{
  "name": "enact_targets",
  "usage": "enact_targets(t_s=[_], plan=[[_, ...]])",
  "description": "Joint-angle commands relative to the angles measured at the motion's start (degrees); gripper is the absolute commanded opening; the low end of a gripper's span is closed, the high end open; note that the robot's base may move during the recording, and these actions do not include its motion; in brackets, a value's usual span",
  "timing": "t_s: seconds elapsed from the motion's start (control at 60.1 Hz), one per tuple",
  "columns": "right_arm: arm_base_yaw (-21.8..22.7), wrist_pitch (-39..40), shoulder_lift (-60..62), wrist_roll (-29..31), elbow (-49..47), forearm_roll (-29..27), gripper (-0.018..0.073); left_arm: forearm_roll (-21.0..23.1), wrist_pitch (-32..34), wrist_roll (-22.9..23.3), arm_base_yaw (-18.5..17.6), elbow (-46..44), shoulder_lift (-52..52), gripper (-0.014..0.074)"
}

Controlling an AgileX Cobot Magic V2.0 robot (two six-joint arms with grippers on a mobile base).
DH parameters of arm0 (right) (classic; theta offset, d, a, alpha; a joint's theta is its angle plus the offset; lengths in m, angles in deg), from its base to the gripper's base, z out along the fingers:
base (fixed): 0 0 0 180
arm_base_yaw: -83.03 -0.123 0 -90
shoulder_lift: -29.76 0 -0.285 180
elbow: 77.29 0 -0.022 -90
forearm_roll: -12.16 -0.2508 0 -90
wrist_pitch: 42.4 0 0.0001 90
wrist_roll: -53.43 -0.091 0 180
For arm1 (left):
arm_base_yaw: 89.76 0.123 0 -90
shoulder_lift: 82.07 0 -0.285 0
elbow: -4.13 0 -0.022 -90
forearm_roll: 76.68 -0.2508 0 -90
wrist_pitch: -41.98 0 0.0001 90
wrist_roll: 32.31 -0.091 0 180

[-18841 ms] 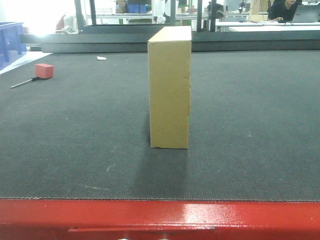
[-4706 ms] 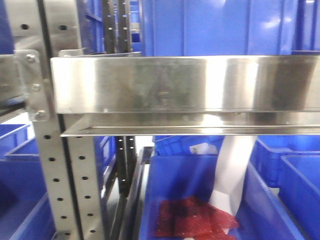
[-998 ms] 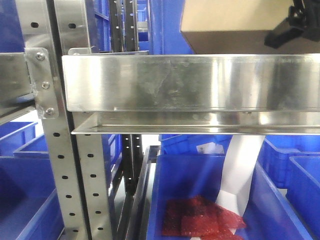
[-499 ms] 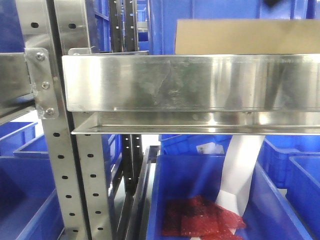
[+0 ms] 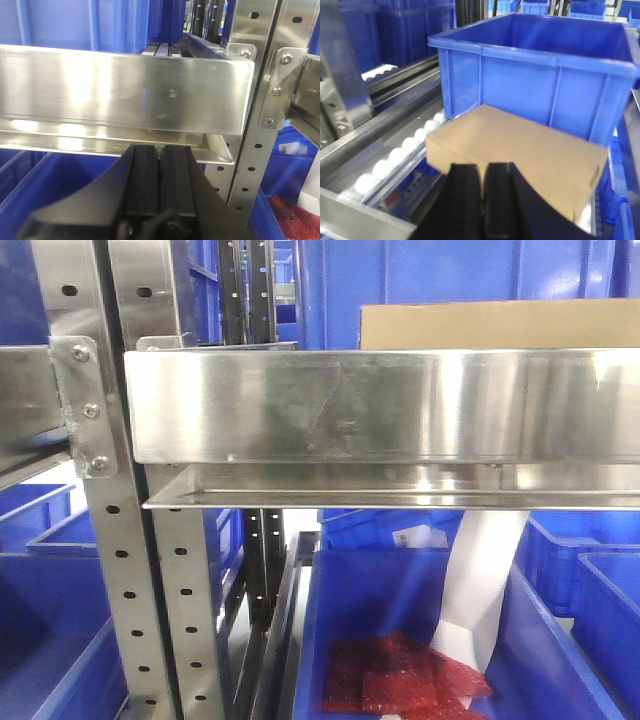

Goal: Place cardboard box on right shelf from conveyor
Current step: 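Open the right gripper and withdraw it from the box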

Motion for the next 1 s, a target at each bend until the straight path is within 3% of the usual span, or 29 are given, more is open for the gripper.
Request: enact_targets(t_s=[0.0, 0.798, 0.981], plan=[[0.2, 5.6, 3.9, -0.6, 1.6, 1.0, 0.0044, 0.3, 4.9, 0.0, 0.1, 0.5, -0.8, -0.0116], [0.2, 5.1, 6.6, -0.6, 5.4, 0.2, 0.0044, 0.3, 4.9, 0.0, 0.1, 0.5, -0.8, -0.0116], [4.9, 6.9, 9.7, 1.9, 8.9, -0.1, 0.0044, 0.3, 4.9, 0.0, 0.1, 0.5, -0.8, -0.0116]])
